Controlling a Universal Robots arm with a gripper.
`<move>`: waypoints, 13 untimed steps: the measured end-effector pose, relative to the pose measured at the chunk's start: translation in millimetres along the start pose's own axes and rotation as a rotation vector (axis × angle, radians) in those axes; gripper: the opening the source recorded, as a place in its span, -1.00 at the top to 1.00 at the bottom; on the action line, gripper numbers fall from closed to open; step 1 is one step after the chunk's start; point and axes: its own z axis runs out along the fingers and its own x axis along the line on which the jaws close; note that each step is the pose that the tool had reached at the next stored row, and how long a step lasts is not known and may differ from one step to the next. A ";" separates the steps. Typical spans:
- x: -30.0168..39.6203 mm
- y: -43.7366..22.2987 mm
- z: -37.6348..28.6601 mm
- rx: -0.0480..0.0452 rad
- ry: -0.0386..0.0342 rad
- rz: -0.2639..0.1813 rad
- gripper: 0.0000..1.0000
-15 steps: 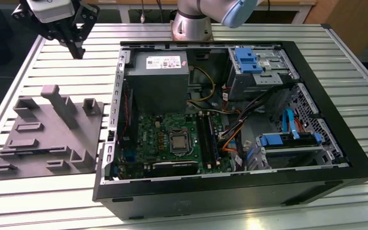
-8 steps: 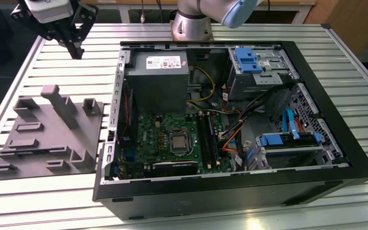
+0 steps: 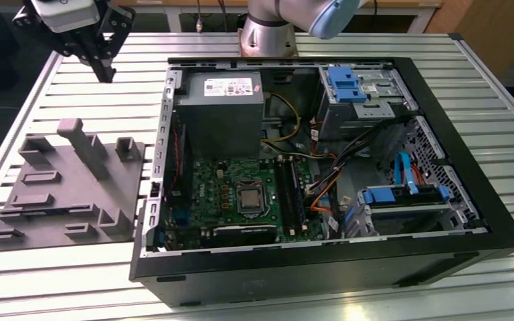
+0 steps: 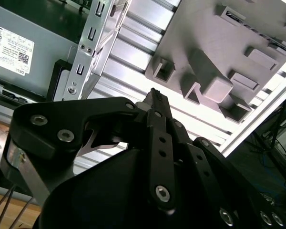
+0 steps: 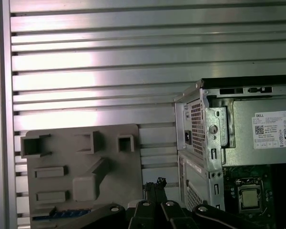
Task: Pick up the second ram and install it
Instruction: 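Reach for the second ram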
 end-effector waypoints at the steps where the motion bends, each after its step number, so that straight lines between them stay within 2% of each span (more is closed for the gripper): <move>1: 0.2 0.0 0.0 -0.0001 -0.0001 0.000 0.79; 13: 3.1 -0.4 0.1 0.0000 0.0000 0.000 0.79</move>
